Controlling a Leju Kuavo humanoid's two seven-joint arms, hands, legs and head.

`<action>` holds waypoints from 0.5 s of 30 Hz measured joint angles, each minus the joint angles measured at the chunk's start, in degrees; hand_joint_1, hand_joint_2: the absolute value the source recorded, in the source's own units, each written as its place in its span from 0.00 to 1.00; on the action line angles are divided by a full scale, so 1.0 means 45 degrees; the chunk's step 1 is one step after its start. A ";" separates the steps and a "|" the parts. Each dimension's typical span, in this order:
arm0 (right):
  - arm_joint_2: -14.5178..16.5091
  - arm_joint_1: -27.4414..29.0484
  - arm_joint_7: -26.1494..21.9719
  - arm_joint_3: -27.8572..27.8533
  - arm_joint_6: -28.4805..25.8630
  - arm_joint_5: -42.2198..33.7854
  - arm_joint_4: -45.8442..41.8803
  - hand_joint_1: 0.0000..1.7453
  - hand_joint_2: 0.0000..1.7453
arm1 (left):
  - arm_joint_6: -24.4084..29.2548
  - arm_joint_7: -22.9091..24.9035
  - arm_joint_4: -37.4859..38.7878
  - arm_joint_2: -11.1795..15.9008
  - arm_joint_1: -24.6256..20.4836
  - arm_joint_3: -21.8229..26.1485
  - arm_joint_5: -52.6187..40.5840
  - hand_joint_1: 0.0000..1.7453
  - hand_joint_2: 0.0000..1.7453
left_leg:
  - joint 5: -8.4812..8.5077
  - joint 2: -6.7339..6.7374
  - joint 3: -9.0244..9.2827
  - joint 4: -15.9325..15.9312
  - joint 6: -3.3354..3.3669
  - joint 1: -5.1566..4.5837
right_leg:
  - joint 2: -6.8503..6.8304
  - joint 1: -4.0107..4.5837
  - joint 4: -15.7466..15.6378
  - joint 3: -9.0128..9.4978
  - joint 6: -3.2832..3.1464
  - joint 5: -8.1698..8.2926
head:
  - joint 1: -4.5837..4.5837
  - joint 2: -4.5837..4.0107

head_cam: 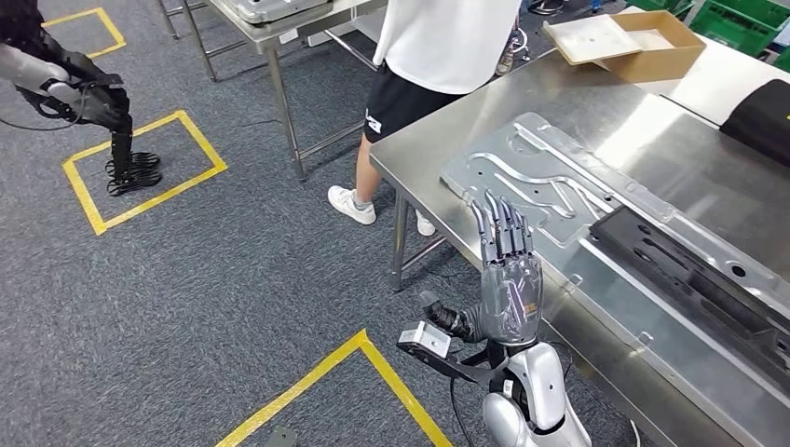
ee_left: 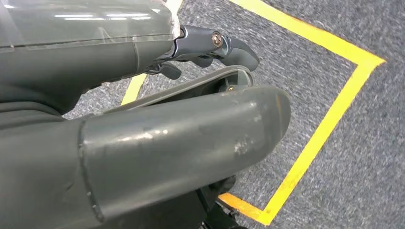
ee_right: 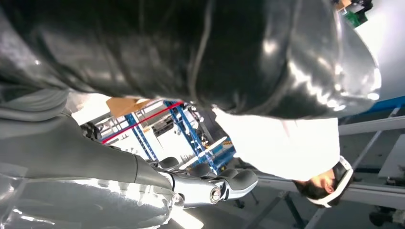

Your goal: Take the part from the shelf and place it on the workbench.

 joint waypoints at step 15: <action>0.0026 -0.0033 -0.0044 -0.0004 0.0157 -0.0058 0.0300 0.00 0.00 | 0.0004 0.0053 0.0000 -0.0035 -0.0043 0.0002 -0.0012 0.00 0.00 | 0.0296 -0.1903 -0.0303 -0.0033 -0.0276 0.0115 | 0.2140 -0.0164 -0.0190 -0.0070 -0.0194 0.0290 | -0.0010 0.0000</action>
